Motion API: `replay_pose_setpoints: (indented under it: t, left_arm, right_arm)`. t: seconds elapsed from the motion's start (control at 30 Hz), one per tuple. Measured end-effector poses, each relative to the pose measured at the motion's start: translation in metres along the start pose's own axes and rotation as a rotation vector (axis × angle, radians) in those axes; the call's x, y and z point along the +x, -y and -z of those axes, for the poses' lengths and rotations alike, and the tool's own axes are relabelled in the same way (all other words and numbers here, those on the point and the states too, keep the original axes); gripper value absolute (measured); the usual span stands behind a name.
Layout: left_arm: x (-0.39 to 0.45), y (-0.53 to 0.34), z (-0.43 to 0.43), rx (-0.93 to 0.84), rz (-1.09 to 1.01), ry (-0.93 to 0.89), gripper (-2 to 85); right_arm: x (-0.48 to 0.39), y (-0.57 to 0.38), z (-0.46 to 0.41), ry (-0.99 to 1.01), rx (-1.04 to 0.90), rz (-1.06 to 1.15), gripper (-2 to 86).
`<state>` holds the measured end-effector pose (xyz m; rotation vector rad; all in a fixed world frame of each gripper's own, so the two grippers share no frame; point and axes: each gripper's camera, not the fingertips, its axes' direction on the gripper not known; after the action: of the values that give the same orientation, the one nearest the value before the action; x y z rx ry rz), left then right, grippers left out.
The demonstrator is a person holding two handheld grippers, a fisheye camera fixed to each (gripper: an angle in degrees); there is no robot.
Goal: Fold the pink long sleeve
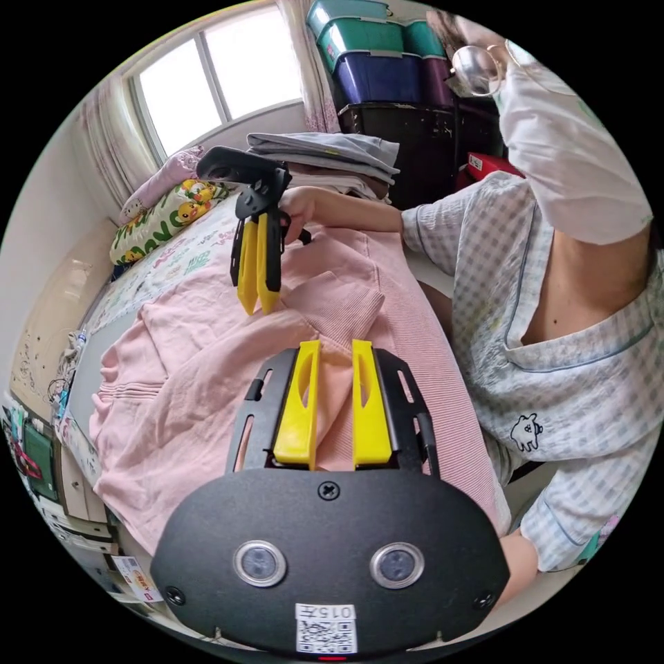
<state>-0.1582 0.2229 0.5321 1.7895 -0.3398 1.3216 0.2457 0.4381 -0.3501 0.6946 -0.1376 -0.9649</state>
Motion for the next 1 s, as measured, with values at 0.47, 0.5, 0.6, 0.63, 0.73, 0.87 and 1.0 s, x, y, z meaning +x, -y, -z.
replay_pose_setpoints:
  t: [0.47,0.5,0.6,0.63,0.73,0.87,1.0]
  left_arm:
    - [0.006,-0.008,-0.002,-0.015,0.016,-0.021,7.8]
    - [0.007,-0.01,-0.001,-0.016,0.018,-0.026,7.7]
    - [0.008,-0.016,0.0,-0.014,0.018,-0.046,7.0]
    - [0.009,-0.018,0.001,-0.01,0.013,-0.045,6.7]
    - [0.023,-0.026,0.01,0.026,-0.033,-0.016,4.1]
    - [0.042,-0.036,0.017,0.069,-0.067,-0.032,2.1]
    - [0.053,-0.044,-0.002,-0.014,-0.055,-0.023,1.6]
  right_arm:
    - [-0.01,0.001,0.006,0.01,-0.077,0.047,9.0]
    - [-0.008,0.001,0.007,0.018,-0.078,0.038,8.5]
    - [-0.013,0.0,0.014,0.014,-0.061,0.053,4.7]
    - [-0.015,-0.001,0.016,0.001,-0.055,0.059,4.3]
    - [-0.031,-0.004,0.029,-0.066,-0.028,0.095,2.9]
    - [-0.052,-0.025,0.061,-0.116,0.025,0.16,0.1]
    - [-0.052,-0.021,0.038,-0.158,-0.102,0.145,-0.8]
